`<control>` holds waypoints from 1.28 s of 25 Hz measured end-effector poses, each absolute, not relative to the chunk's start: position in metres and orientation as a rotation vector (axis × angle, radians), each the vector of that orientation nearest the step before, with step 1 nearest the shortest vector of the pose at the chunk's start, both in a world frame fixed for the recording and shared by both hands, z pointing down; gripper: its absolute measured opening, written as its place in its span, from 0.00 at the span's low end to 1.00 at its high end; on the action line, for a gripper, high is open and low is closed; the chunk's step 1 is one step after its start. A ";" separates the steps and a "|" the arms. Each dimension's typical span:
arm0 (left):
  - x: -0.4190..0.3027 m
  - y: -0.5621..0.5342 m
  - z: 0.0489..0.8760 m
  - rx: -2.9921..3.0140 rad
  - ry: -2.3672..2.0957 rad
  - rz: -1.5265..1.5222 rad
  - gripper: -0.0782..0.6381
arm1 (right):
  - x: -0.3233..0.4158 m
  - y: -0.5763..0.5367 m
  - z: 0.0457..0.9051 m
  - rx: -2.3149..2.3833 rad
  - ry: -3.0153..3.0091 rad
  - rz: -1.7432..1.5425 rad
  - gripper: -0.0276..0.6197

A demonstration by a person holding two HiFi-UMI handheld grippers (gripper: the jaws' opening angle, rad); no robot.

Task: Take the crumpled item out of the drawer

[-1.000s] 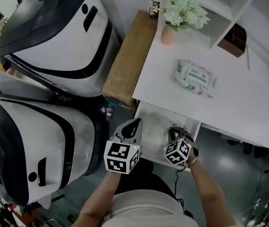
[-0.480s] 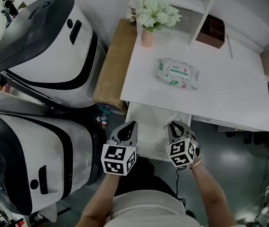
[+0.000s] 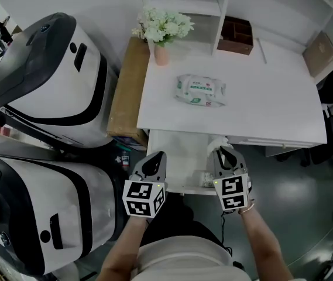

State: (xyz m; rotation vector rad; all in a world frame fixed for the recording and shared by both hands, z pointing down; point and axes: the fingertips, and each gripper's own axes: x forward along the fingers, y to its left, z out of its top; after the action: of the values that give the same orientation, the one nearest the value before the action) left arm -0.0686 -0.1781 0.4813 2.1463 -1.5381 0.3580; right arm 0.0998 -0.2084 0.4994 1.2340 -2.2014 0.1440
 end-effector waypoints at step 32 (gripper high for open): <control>-0.009 -0.124 0.450 2.281 -1.505 0.388 0.10 | 0.192 -0.105 0.401 1.641 -2.315 0.230 0.10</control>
State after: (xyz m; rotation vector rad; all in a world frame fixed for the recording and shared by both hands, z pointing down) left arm -0.0094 -0.1236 0.4501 2.2808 -1.5049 0.3884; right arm 0.1915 -0.1046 0.4006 1.6414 -2.3146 0.2304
